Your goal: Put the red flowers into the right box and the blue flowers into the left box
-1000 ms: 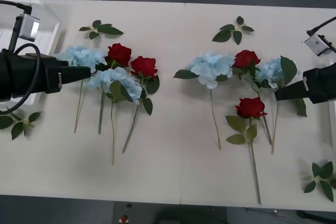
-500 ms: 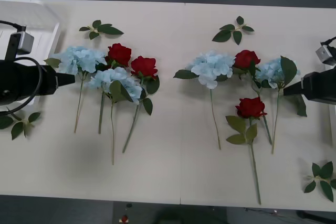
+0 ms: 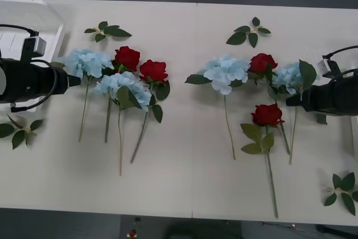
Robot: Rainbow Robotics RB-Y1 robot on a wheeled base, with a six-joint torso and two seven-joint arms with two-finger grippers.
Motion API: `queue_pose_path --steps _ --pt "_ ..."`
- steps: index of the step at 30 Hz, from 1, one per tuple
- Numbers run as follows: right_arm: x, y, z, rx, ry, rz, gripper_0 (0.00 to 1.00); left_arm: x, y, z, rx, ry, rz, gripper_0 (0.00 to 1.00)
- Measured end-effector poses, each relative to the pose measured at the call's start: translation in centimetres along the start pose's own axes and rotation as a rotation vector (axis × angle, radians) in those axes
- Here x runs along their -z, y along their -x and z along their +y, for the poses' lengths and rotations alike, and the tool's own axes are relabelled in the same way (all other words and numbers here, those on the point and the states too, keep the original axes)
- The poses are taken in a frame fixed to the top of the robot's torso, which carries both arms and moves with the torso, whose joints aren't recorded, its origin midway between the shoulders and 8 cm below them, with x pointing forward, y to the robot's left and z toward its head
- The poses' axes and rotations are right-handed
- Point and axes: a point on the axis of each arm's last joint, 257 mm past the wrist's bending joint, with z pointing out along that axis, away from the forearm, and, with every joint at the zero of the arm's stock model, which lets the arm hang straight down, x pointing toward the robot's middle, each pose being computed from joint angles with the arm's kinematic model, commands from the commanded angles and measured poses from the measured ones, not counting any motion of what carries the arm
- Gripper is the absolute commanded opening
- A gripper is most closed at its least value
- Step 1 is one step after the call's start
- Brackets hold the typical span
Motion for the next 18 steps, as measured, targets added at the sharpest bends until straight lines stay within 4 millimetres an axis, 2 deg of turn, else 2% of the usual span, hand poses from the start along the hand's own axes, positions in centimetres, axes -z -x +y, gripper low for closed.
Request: queue_pose_path --steps 5,9,16,18 --pt "-2.2 -0.5 0.0 0.002 -0.006 0.005 1.0 -1.8 -0.4 0.6 0.007 0.02 0.025 1.0" --pt "-3.5 0.2 0.3 0.011 -0.011 -0.01 1.0 -3.3 -0.9 0.9 0.011 0.027 0.039 1.0" --pt "-4.4 1.2 -0.3 0.0 -0.021 -0.046 1.0 -6.1 -1.1 1.7 0.007 0.055 0.038 1.0" --pt "-4.5 1.0 -0.7 -0.01 -0.026 -0.044 0.88 -6.6 -1.1 1.9 0.01 0.061 0.049 1.0"
